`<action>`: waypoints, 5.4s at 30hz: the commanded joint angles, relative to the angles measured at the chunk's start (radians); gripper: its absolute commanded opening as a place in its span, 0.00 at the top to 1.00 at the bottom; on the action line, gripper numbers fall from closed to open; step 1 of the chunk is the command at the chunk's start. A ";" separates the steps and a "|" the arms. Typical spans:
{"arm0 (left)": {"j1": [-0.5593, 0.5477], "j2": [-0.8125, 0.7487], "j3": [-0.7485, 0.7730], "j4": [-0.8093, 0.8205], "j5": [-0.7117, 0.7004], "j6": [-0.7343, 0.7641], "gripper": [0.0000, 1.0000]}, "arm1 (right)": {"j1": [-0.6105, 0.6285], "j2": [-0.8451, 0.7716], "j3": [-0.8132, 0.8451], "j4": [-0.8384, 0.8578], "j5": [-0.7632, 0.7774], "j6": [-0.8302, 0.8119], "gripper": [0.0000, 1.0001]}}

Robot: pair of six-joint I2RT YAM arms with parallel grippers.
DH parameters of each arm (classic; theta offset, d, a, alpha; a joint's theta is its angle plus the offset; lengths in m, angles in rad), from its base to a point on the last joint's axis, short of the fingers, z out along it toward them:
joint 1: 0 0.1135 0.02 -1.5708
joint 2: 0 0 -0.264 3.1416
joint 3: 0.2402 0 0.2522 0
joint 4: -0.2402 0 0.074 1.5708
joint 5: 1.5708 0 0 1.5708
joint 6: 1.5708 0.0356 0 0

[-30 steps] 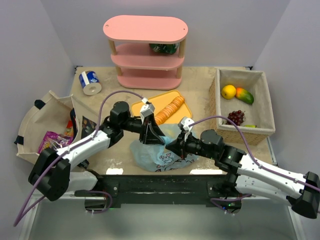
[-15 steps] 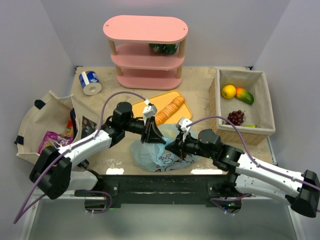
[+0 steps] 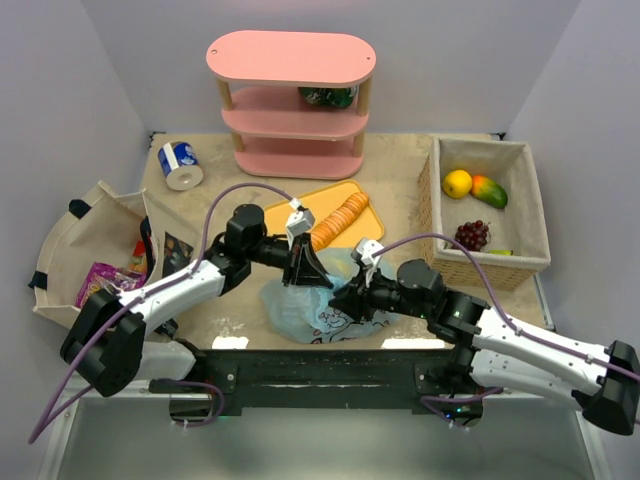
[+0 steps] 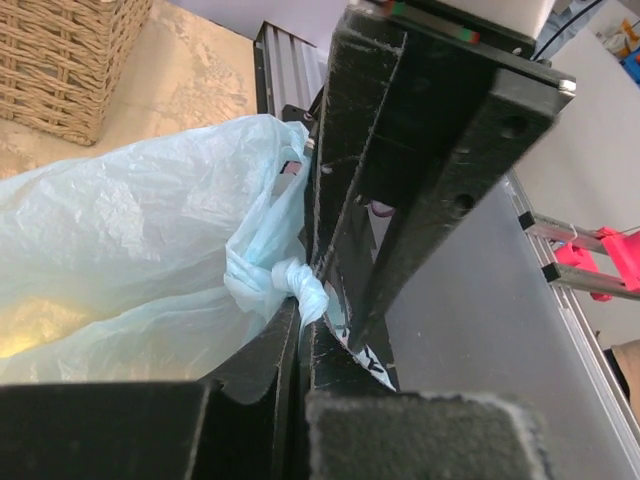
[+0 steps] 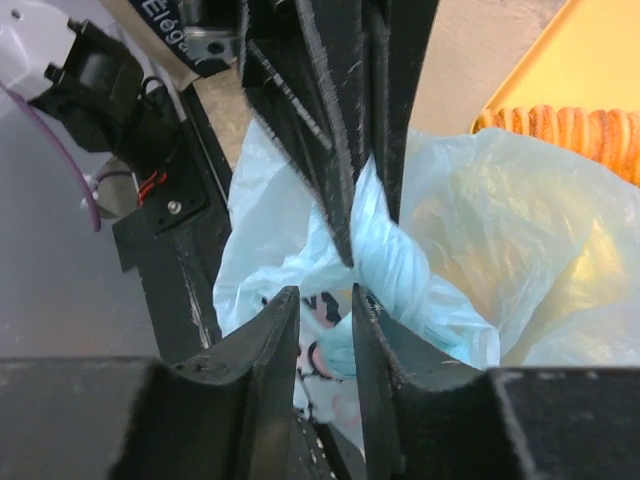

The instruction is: Place the mixed food into the grocery bags and tie them

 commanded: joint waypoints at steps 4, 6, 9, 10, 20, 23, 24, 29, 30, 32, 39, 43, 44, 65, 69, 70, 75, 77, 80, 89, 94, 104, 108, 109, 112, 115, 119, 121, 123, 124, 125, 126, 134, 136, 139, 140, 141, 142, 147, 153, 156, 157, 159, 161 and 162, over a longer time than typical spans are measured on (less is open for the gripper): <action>-0.004 -0.072 0.062 -0.135 0.028 0.197 1.00 | 0.007 -0.177 0.124 -0.159 -0.004 0.015 0.27; -0.006 -0.084 0.077 -0.187 0.046 0.255 1.00 | 0.006 -0.185 0.169 -0.197 0.037 0.007 0.20; -0.004 -0.096 0.082 -0.211 0.074 0.292 1.00 | -0.014 -0.141 0.207 -0.207 0.007 -0.051 0.20; -0.004 -0.098 0.084 -0.215 0.081 0.298 1.00 | -0.043 -0.097 0.210 -0.195 -0.032 -0.063 0.20; -0.004 -0.132 0.102 -0.301 0.161 0.402 1.00 | -0.264 0.106 0.187 -0.014 -0.630 -0.202 0.31; -0.004 -0.138 0.102 -0.304 0.161 0.405 1.00 | -0.266 0.151 0.181 0.012 -0.715 -0.209 0.31; -0.004 -0.139 0.104 -0.304 0.161 0.405 1.00 | -0.266 0.160 0.181 0.012 -0.734 -0.211 0.32; -0.004 -0.139 0.105 -0.312 0.160 0.410 1.00 | -0.266 0.192 0.167 0.049 -0.750 -0.196 0.35; -0.004 -0.139 0.107 -0.312 0.160 0.410 1.00 | -0.264 0.195 0.167 0.040 -0.739 -0.200 0.37; -0.006 -0.139 0.105 -0.312 0.166 0.410 1.00 | -0.264 0.201 0.164 0.025 -0.716 -0.208 0.44; -0.006 -0.138 0.107 -0.312 0.177 0.410 1.00 | -0.266 0.253 0.164 -0.018 -0.676 -0.249 0.56; -0.004 -0.136 0.108 -0.310 0.180 0.409 1.00 | -0.266 0.269 0.166 -0.027 -0.634 -0.258 0.59; -0.006 -0.138 0.107 -0.310 0.180 0.409 1.00 | -0.264 0.263 0.164 -0.026 -0.624 -0.258 0.59; -0.006 -0.158 0.090 -0.237 0.135 0.349 1.00 | -0.079 0.231 0.160 -0.089 -0.089 -0.323 0.74; -0.006 -0.162 0.091 -0.237 0.132 0.349 1.00 | -0.065 0.198 0.147 -0.090 0.024 -0.326 0.80; -0.006 -0.162 0.093 -0.237 0.131 0.347 1.00 | -0.065 0.189 0.144 -0.092 0.066 -0.329 0.83; -0.006 -0.164 0.093 -0.238 0.101 0.341 1.00 | -0.036 0.151 0.141 -0.107 0.237 -0.338 0.93; -0.006 -0.161 0.091 -0.237 0.069 0.329 1.00 | -0.014 0.151 0.140 -0.103 0.348 -0.343 0.96; -0.004 -0.158 0.074 -0.205 -0.013 0.275 1.00 | 0.012 0.161 0.134 -0.078 0.480 -0.335 1.00; -0.006 -0.119 0.036 -0.064 -0.118 0.013 1.00 | 0.038 0.203 0.094 0.115 0.952 -0.283 1.00; -0.004 -0.112 -0.031 0.108 -0.178 -0.212 1.00 | 0.039 0.221 0.043 0.328 1.136 -0.309 1.00; -0.004 -0.113 -0.143 0.377 -0.230 -0.527 1.00 | 0.039 0.378 -0.043 0.925 1.325 -0.588 1.00; -0.004 -0.116 -0.168 0.383 -0.239 -0.556 1.00 | 0.039 0.479 -0.026 1.063 1.325 -0.689 1.00; -0.006 -0.121 -0.174 0.389 -0.244 -0.561 1.00 | 0.039 0.485 -0.021 1.075 1.324 -0.696 1.00; -0.003 -0.139 -0.185 0.363 -0.270 -0.529 1.00 | 0.039 0.450 0.018 0.890 1.260 -0.627 1.00; -0.001 -0.158 -0.150 0.247 -0.330 -0.425 1.00 | 0.039 0.348 0.049 0.600 1.095 -0.473 0.86; -0.001 -0.179 -0.079 0.089 -0.414 -0.288 1.00 | 0.039 0.196 0.063 0.301 0.913 -0.354 0.60; 0.000 -0.184 -0.041 0.026 -0.449 -0.233 1.00 | 0.039 0.134 0.071 0.168 0.786 -0.340 0.49; 0.000 -0.173 -0.006 -0.025 -0.471 -0.188 1.00 | 0.039 0.068 0.091 0.094 0.692 -0.344 0.38; 0.002 -0.170 0.005 -0.039 -0.477 -0.176 1.00 | 0.039 0.054 0.101 0.024 0.631 -0.347 0.35; 0.000 -0.166 0.015 -0.059 -0.483 -0.164 1.00 | 0.039 0.034 0.129 -0.013 0.529 -0.350 0.31; 0.000 -0.159 0.027 -0.065 -0.492 -0.147 1.00 | 0.039 0.030 0.146 -0.047 0.475 -0.346 0.30; 0.000 -0.141 0.064 -0.138 -0.511 -0.052 1.00 | 0.039 -0.026 0.325 -0.276 0.232 -0.129 0.21; 0.002 -0.144 0.079 -0.154 -0.505 -0.004 1.00 | 0.039 -0.076 0.344 -0.273 0.230 -0.067 0.20; 0.000 -0.158 0.088 -0.165 -0.453 0.077 1.00 | 0.039 -0.145 0.356 -0.253 0.340 0.074 0.21; 0.000 -0.162 0.087 -0.165 -0.442 0.092 1.00 | 0.039 -0.153 0.365 -0.256 0.360 0.115 0.26; 0.000 -0.175 0.082 -0.165 -0.434 0.115 1.00 | 0.039 -0.155 0.376 -0.262 0.371 0.133 0.28; 0.000 -0.179 0.079 -0.163 -0.434 0.123 1.00 | 0.039 -0.135 0.390 -0.311 0.387 0.145 0.32; -0.001 -0.202 0.053 -0.126 -0.406 0.135 1.00 | 0.039 -0.027 0.404 -0.394 0.374 0.208 0.45; -0.001 -0.221 0.042 -0.126 -0.408 0.142 1.00 | 0.039 0.002 0.319 -0.319 0.390 0.257 0.40; -0.001 -0.225 0.039 -0.122 -0.402 0.140 1.00 | 0.039 0.016 0.296 -0.304 0.422 0.211 0.38; -0.001 -0.225 0.039 -0.120 -0.402 0.140 1.00 | 0.039 0.019 0.293 -0.307 0.423 0.200 0.38; -0.003 -0.222 0.041 -0.119 -0.394 0.140 1.00 | 0.039 0.020 0.275 -0.291 0.430 0.173 0.38; -0.001 -0.224 0.039 -0.119 -0.393 0.140 1.00 | 0.039 0.014 0.264 -0.273 0.440 0.168 0.39; -0.003 -0.225 0.038 -0.119 -0.394 0.139 1.00 | 0.039 0.011 0.264 -0.270 0.451 0.170 0.39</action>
